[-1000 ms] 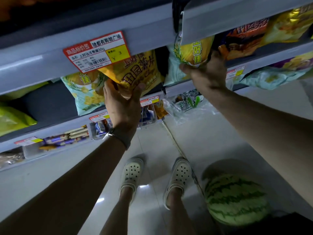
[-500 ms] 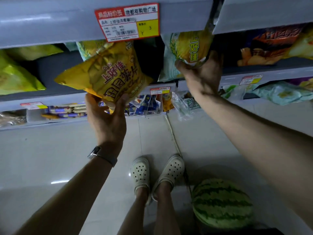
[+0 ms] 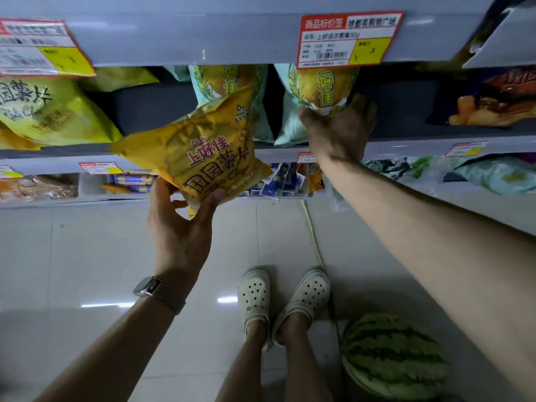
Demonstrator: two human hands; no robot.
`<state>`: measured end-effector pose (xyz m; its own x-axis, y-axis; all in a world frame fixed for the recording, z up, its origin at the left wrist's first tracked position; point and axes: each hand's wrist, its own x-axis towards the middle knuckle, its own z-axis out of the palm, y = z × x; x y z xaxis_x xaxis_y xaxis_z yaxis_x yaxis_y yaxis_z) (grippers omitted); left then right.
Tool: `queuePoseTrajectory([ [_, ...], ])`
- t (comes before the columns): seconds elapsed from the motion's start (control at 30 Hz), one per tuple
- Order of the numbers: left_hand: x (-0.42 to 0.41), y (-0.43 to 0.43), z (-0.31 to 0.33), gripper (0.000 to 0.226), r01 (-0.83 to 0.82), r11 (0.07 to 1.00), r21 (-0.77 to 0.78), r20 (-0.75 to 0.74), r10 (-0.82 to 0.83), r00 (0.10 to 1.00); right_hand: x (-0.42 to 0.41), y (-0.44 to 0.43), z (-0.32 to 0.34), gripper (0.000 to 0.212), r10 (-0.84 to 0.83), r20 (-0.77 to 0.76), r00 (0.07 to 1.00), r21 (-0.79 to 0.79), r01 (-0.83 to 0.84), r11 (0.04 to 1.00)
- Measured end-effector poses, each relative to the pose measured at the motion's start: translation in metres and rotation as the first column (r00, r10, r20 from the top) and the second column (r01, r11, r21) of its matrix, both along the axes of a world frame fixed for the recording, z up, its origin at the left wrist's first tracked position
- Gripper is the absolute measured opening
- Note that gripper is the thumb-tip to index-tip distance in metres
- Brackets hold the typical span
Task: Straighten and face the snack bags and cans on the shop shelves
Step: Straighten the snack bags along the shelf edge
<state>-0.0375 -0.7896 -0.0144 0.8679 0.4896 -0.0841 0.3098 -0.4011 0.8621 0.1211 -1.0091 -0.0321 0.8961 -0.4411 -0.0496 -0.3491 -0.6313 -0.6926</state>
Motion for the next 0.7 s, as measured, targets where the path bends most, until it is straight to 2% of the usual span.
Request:
queuePoseTrajectory([
  [0.17,0.007,-0.005,0.002,0.05,0.099,0.995,-0.009,-0.023,-0.099,0.995,-0.002,-0.002,-0.002,0.088,0.01,-0.033,0.999,0.081,-0.007,0.997],
  [0.27,0.015,-0.015,0.002,0.051,0.196,0.981,0.003,-0.031,-0.196,0.98,-0.015,-0.013,-0.001,0.091,0.021,0.04,0.999,0.184,-0.028,0.983],
  [0.33,0.019,-0.026,0.006,0.049,0.251,0.968,-0.001,-0.048,-0.251,0.967,-0.032,-0.023,0.004,0.08,0.032,0.109,0.994,0.23,-0.057,0.971],
  [0.43,0.024,-0.043,0.009,0.047,0.286,0.958,0.006,-0.051,-0.286,0.957,-0.065,-0.038,0.018,0.043,0.056,0.102,0.993,0.28,-0.083,0.956],
  [0.53,0.03,-0.068,0.008,0.05,0.307,0.952,0.02,-0.054,-0.305,0.951,-0.098,-0.057,0.022,0.018,0.088,0.134,0.987,0.307,-0.126,0.943],
  [0.63,0.041,-0.102,0.01,0.049,0.344,0.938,0.028,-0.06,-0.342,0.938,-0.122,-0.077,0.015,0.015,0.066,0.178,0.982,0.276,-0.114,0.954],
  [0.7,0.051,-0.128,0.014,0.048,0.39,0.919,0.059,-0.061,-0.387,0.92,-0.128,-0.089,0.013,0.017,0.03,0.155,0.988,0.277,-0.072,0.958],
])
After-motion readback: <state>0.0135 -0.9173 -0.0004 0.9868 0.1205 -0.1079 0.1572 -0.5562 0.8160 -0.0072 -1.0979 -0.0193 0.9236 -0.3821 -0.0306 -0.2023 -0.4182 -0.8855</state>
